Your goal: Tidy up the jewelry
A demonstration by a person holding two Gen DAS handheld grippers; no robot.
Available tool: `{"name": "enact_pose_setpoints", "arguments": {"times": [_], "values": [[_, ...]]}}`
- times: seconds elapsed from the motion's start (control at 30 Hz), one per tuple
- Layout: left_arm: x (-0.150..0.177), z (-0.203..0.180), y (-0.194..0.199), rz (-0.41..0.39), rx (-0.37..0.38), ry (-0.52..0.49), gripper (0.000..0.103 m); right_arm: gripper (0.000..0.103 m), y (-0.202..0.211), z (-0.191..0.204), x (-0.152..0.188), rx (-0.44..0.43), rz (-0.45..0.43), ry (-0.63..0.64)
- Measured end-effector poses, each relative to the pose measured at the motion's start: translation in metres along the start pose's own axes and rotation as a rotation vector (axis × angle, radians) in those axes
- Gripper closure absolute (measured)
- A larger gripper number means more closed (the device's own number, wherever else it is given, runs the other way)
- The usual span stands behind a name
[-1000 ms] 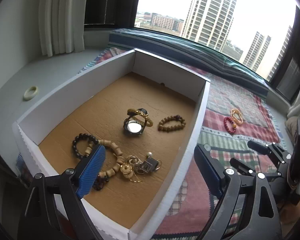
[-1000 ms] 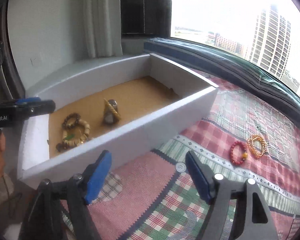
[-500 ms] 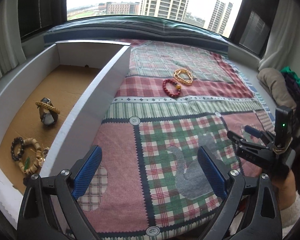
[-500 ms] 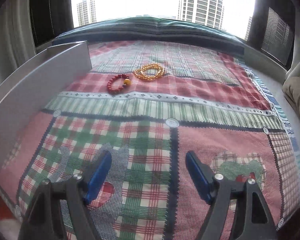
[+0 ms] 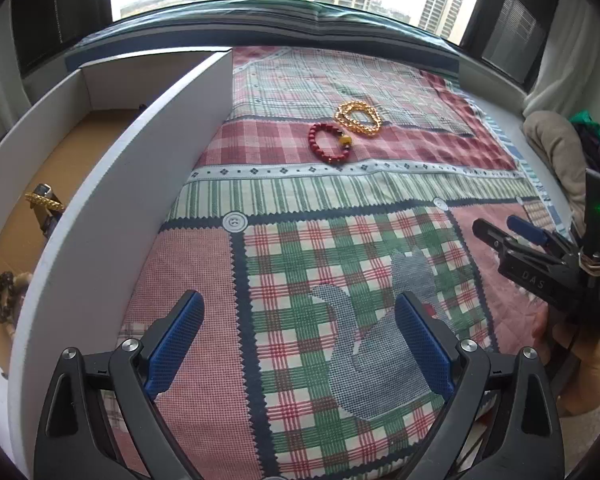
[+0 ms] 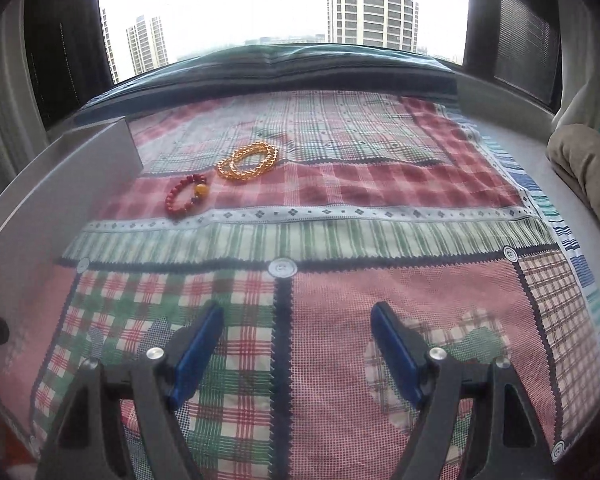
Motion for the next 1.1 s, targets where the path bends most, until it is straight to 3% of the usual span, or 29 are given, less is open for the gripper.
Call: {"name": "enact_pose_setpoints", "arguments": {"times": [0.2,0.43,0.63,0.83,1.03,1.1], "values": [[-0.021,-0.009,-0.013,0.0,-0.006,-0.018,0.006,0.025,-0.025,-0.006,-0.001,0.015,0.008,0.018],[-0.055,-0.014,-0.049,0.03,-0.032,-0.013,0.006,0.025,-0.057,-0.016,0.02,0.025,0.072,-0.004],[-0.098,-0.04,-0.093,0.037,0.003,0.004,0.007,0.023,-0.059,-0.013,0.021,0.035,0.085,0.008],[-0.142,-0.035,-0.152,0.006,-0.088,0.071,0.007,0.022,-0.061,-0.015,0.02,0.025,0.083,-0.002],[-0.143,-0.009,-0.188,0.029,-0.187,0.097,0.008,0.022,-0.062,-0.015,0.02,0.026,0.084,-0.003],[-0.143,-0.007,-0.19,-0.01,-0.203,0.076,0.006,0.022,-0.062,-0.015,0.02,0.026,0.084,-0.003]]}}
Point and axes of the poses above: each gripper's, at about its wrist camera, not at the fingertips, and y roughly against the way its jaws point, z to its left, x to its underside, the point moved 7 cm from there along -y, roughly the way its jaws point, and after that the axes turned 13 degrees about y, right-handed, at the moved point
